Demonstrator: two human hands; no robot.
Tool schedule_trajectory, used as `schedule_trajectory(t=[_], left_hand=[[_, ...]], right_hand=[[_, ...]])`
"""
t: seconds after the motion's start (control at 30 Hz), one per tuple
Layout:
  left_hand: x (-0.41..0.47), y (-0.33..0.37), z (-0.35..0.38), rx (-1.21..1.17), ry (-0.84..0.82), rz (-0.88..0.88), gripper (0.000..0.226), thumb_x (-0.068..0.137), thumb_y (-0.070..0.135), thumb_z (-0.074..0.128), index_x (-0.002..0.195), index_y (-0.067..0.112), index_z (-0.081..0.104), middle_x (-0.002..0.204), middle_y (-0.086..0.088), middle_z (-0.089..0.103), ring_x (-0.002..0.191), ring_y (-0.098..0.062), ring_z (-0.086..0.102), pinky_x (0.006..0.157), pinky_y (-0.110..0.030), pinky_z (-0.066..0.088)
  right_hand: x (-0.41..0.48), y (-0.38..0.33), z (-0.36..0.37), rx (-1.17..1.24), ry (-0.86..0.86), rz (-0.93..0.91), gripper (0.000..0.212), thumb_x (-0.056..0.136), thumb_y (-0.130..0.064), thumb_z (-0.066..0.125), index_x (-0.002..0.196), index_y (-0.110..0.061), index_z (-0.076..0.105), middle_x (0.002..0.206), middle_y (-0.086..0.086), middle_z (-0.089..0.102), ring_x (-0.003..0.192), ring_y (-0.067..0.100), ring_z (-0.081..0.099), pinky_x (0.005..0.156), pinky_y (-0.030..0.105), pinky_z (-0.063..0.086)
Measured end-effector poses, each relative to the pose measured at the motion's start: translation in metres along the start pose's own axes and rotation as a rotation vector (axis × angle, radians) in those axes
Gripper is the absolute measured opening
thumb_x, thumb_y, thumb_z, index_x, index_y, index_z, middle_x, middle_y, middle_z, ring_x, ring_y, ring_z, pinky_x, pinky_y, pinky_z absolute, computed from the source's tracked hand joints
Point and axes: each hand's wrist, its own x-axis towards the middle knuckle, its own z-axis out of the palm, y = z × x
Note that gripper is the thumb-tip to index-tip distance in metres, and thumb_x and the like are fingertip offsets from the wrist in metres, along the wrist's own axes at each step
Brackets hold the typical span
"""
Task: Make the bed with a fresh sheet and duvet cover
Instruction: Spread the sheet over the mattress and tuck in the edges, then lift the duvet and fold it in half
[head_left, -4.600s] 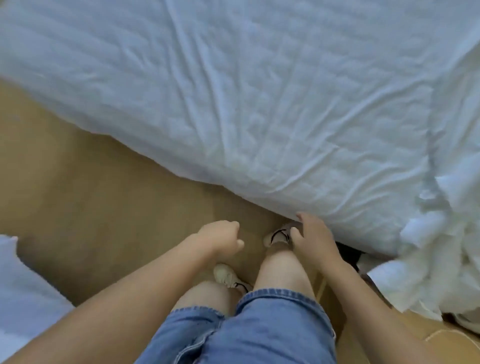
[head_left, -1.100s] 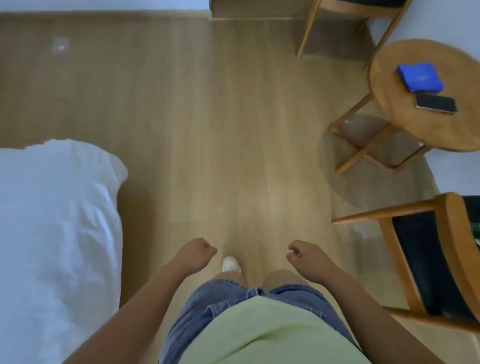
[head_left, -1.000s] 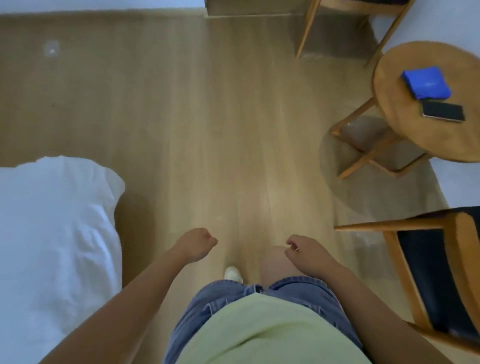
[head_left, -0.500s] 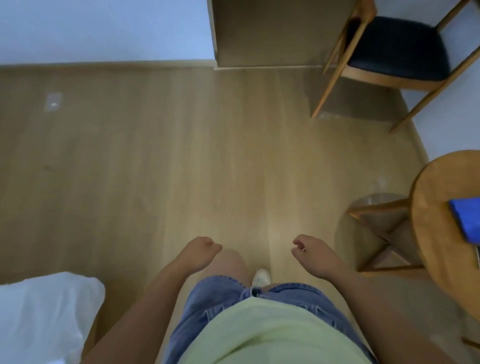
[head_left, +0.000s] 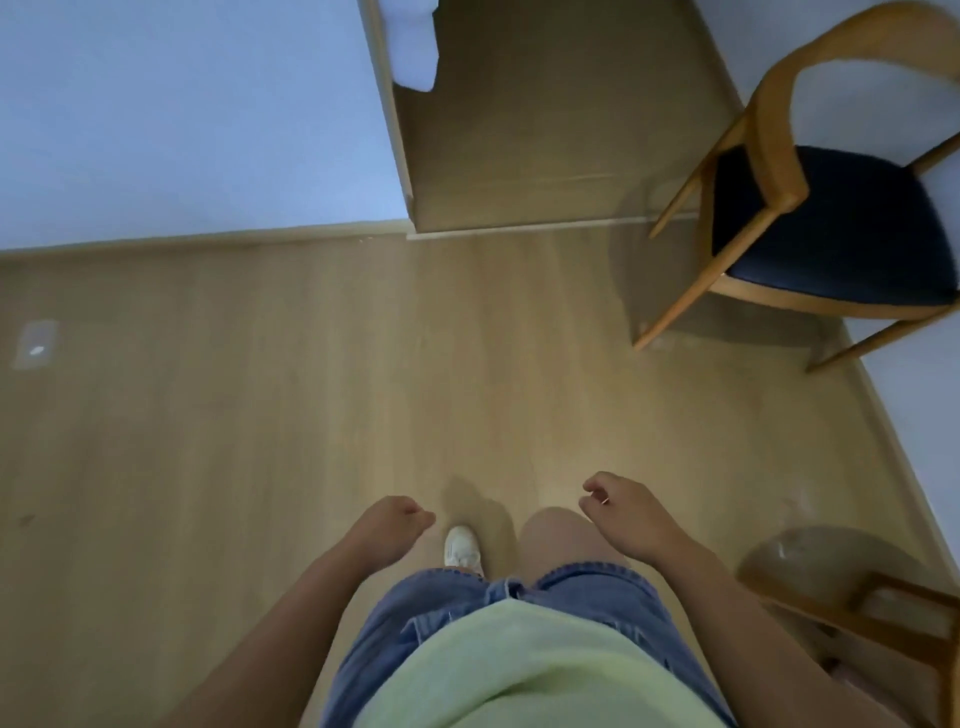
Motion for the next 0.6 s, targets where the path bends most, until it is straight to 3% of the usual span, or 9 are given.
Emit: schedule_trajectory(t=[0.2, 0.43, 0.6], left_hand=[[0.130, 0.109, -0.105, -0.021, -0.022, -0.043, 0.023, 0.092, 0.026, 0.056, 0.074, 0.012, 0.060, 0.080, -0.008, 0.060, 0.072, -0.021, 0.053, 0.072, -0.029, 0.040], [0.257, 0.286, -0.201, -0.027, -0.067, -0.046, 0.019, 0.091, 0.021, 0.056, 0.074, 0.012, 0.059, 0.083, -0.009, 0.061, 0.075, -0.021, 0.054, 0.072, -0.029, 0.043], [0.332, 0.406, -0.279, -0.144, -0.020, 0.025, 0.014, 0.093, 0.022, 0.055, 0.087, 0.011, 0.061, 0.084, -0.004, 0.062, 0.080, -0.020, 0.057, 0.075, -0.033, 0.047]], right_hand=[[0.135, -0.047, -0.104, 0.078, 0.025, 0.062, 0.036, 0.096, -0.027, 0.048, 0.128, -0.011, 0.053, 0.120, 0.005, 0.058, 0.095, 0.014, 0.051, 0.080, 0.025, 0.038], [0.308, -0.114, -0.285, 0.043, 0.048, 0.018, 0.035, 0.096, -0.027, 0.046, 0.127, -0.012, 0.052, 0.121, 0.005, 0.058, 0.102, 0.018, 0.053, 0.082, 0.027, 0.041], [0.403, -0.176, -0.393, -0.013, 0.007, -0.025, 0.036, 0.097, -0.027, 0.045, 0.130, -0.012, 0.051, 0.124, 0.005, 0.057, 0.107, 0.019, 0.053, 0.084, 0.026, 0.039]])
